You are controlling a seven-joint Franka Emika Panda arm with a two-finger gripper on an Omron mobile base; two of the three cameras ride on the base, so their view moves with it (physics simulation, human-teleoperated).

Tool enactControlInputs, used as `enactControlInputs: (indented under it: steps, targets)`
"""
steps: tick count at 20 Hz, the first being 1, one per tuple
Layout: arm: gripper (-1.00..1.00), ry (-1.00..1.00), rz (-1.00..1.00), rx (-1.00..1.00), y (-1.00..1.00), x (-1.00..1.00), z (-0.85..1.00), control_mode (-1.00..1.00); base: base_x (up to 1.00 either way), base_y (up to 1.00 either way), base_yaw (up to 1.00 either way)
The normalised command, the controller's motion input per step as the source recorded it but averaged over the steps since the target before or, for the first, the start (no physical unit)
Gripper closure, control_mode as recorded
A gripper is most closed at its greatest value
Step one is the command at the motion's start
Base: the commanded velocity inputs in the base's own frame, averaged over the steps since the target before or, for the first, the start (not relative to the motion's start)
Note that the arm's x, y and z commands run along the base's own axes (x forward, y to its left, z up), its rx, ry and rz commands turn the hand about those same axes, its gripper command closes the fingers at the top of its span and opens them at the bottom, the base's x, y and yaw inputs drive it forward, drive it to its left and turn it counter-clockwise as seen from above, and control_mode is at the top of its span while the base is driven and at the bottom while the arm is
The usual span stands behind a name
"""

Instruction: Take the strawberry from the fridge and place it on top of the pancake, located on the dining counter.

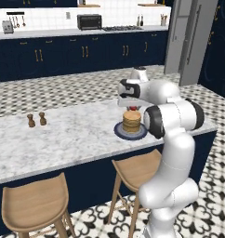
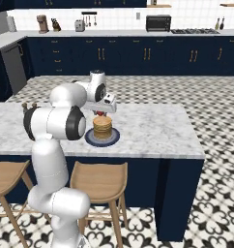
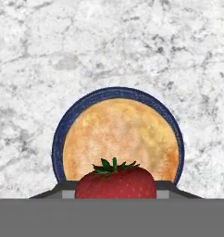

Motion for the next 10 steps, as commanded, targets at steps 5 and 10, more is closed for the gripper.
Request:
enactControlInputs:
  steps: [5, 10]
  targets:
    - [1.00, -0.01, 0.00, 0.00, 0.00, -0.44, -0.16, -1.00, 0.00, 0.00, 0.00]
    - [1.00, 0.00, 0.04, 0.00, -0.04, 0.34, -0.01, -1.00, 0.00, 0.00, 0.00]
